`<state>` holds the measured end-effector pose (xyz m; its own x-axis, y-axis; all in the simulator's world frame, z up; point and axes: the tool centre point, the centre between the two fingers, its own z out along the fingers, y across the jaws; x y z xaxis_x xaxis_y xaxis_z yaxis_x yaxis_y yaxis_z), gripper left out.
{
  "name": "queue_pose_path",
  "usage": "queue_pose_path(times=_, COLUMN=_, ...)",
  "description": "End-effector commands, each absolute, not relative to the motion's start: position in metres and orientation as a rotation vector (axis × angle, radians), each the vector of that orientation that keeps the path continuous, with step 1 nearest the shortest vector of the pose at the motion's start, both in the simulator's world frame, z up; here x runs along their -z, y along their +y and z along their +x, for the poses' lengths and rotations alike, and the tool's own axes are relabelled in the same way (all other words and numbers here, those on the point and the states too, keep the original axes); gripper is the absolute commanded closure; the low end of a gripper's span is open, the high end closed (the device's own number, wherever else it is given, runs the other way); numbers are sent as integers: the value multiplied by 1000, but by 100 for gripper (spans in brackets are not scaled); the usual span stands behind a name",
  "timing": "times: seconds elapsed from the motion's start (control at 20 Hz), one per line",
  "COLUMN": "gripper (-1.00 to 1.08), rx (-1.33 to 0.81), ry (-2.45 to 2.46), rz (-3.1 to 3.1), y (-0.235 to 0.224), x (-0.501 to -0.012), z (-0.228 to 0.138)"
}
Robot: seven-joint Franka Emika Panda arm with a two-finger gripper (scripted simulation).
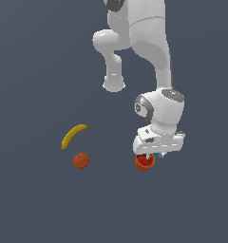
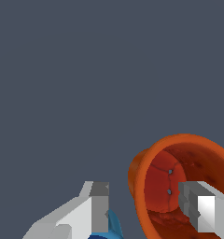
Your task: Pick up a designated object from a clutter of objects.
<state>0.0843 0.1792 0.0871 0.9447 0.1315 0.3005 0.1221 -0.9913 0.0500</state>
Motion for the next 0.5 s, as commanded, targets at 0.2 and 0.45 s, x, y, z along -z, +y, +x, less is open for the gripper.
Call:
queue_pose_path(times=0.2, gripper=-20, rx=-478, ry=201, rz=3067, y=179, x=-70, z=89)
queue_pose_path(times=0.45, gripper=108, rx=-478, ry=201, rz=3067, y=179, x=-69, z=89)
